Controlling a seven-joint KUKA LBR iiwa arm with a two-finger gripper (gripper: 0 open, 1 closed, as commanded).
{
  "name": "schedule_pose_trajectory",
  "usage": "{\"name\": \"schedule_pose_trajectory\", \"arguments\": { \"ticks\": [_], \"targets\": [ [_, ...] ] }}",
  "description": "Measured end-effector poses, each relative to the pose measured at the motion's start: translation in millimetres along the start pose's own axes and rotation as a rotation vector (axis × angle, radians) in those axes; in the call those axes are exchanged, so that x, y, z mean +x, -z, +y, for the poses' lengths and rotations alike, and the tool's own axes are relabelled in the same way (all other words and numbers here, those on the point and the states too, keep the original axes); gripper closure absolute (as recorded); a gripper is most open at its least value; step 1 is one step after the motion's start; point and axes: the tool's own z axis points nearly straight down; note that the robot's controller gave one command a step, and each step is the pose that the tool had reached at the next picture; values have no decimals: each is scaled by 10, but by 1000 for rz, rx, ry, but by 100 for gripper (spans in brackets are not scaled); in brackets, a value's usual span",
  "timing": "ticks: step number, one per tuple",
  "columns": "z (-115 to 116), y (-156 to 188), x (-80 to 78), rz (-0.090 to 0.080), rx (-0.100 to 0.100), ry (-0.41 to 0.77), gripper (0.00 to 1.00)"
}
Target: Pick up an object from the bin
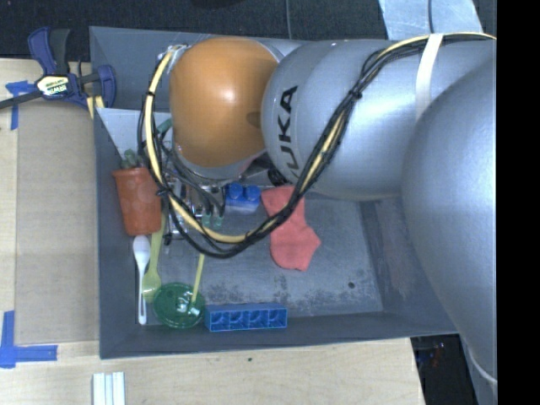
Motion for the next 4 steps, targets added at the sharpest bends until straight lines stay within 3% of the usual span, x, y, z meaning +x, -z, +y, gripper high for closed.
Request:
{"name": "schedule_pose_trajectory", "arguments": {
  "ticks": [2,3,4],
  "targets": [
    [-10,86,-20,-7,-2,7,0],
    [-285,-392,-6,-13,-4,40,0],
    [-681,-460,48,-11,-4,125,0]
  ]
}}
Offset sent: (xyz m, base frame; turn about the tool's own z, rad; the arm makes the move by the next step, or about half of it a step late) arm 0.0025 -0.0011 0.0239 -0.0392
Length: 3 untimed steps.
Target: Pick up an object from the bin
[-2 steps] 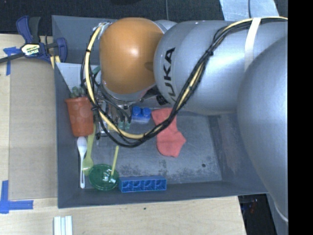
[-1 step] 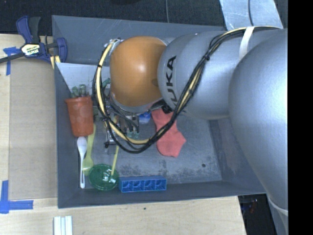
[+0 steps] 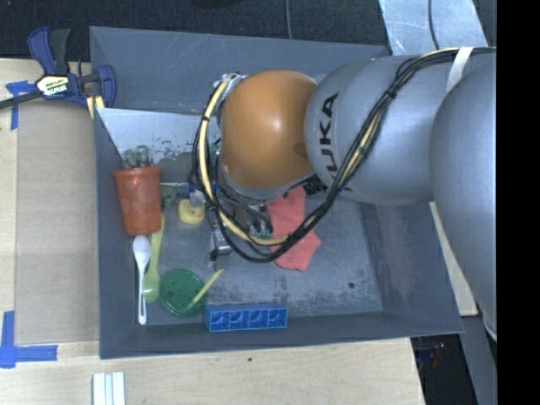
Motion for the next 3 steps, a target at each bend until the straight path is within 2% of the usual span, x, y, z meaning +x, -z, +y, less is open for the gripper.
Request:
{"name": "schedule_pose_trajectory", "arguments": {
  "ticks": [1,2,3],
  "targets": [
    [-177,68,54,-4,1,-82,0],
    [-250,-18,1,-4,-1,-44,0],
    [-629,177,-60,-6,0,4,0]
  ]
}}
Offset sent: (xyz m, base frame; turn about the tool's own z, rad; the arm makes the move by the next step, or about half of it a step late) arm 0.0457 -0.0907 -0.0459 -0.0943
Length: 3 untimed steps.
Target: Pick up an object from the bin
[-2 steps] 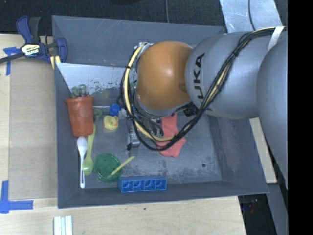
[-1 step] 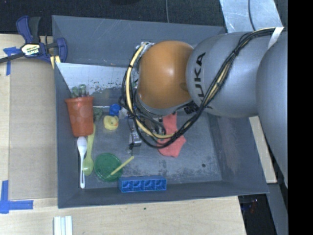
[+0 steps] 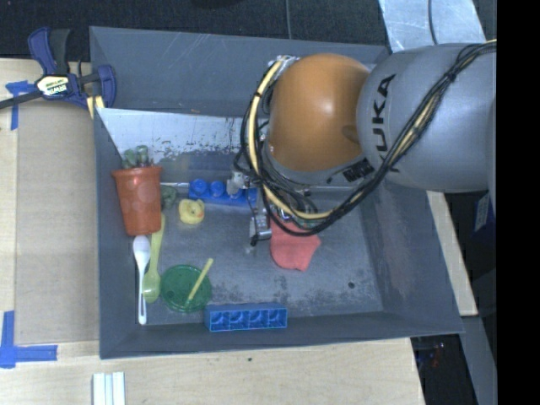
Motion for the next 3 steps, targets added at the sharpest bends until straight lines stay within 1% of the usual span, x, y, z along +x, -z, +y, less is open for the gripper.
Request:
{"name": "schedule_pose_trajectory", "arguments": {
  "ticks": [1,2,3],
  "targets": [
    [-199,-95,140,1,0,-144,0],
    [-619,-64,121,-6,0,-13,0],
    [-789,3,198,-2,-1,-146,0]
  ]
}}
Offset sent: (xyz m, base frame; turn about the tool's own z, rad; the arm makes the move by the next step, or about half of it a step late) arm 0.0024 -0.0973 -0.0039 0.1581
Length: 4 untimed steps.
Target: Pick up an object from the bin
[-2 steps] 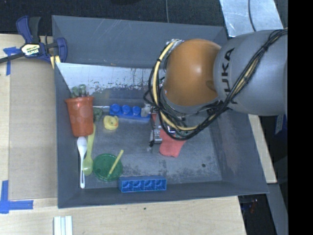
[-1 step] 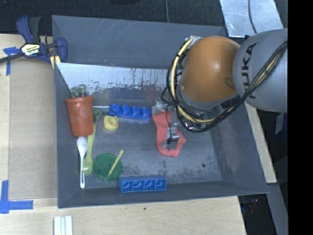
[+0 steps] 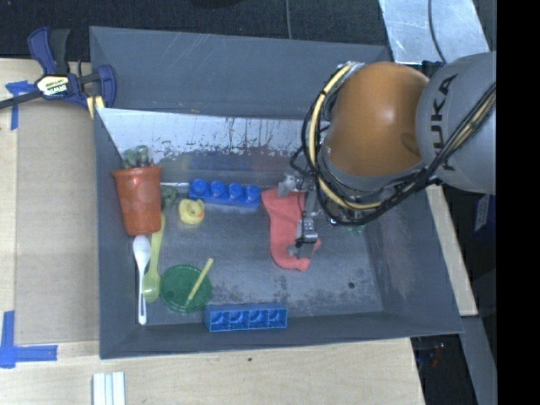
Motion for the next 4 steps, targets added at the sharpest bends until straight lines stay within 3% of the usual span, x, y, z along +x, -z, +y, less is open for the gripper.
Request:
{"name": "schedule_pose_trajectory", "arguments": {
  "ticks": [1,2,3,4],
  "targets": [
    [-660,-195,-160,-7,1,172,0],
    [-628,-728,-121,-9,3,110,0],
    [-430,-897,-183,-2,-3,111,0],
    [-187,-1031,-353,-11,-3,319,100]
  ]
}}
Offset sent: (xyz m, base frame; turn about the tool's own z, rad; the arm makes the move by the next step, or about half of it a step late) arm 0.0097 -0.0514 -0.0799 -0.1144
